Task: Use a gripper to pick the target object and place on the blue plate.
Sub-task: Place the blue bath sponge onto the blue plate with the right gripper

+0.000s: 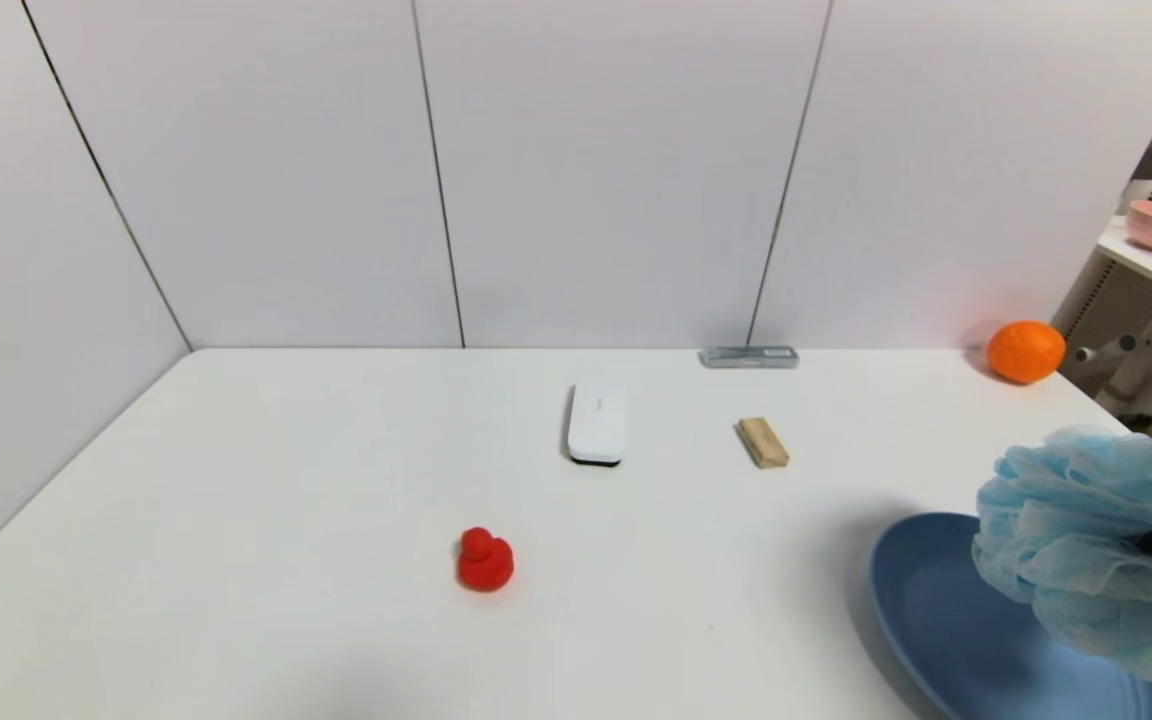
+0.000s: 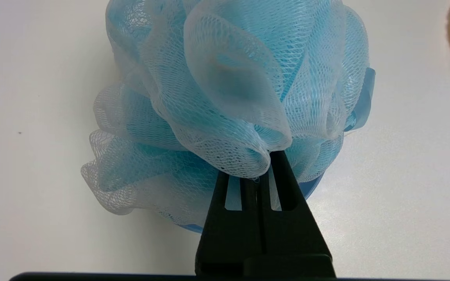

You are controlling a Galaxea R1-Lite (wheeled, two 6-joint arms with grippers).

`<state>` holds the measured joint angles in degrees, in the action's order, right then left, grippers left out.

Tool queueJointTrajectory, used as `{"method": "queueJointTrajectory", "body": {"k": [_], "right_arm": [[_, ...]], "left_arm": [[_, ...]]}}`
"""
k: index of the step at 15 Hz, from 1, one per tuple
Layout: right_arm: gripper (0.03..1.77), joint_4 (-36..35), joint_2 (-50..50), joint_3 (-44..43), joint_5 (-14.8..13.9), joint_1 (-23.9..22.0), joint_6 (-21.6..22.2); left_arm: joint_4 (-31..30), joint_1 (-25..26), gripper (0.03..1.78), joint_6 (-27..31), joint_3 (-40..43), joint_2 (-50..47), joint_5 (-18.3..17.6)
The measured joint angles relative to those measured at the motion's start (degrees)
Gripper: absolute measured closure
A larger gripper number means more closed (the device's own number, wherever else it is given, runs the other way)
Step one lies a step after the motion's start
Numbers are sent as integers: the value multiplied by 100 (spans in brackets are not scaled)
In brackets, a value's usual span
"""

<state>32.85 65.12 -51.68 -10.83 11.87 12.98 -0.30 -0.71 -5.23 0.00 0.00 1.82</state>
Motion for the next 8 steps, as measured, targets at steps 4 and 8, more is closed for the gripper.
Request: {"method": "queueJointTrajectory", "body": {"k": [4, 8], "right_arm": [[159, -168, -88, 323, -2, 39, 11], [99, -212, -101, 402, -2, 41, 11]], "left_arm": [[-2, 0, 12, 0, 0, 0, -2], [0, 0, 12, 0, 0, 0, -2]]}}
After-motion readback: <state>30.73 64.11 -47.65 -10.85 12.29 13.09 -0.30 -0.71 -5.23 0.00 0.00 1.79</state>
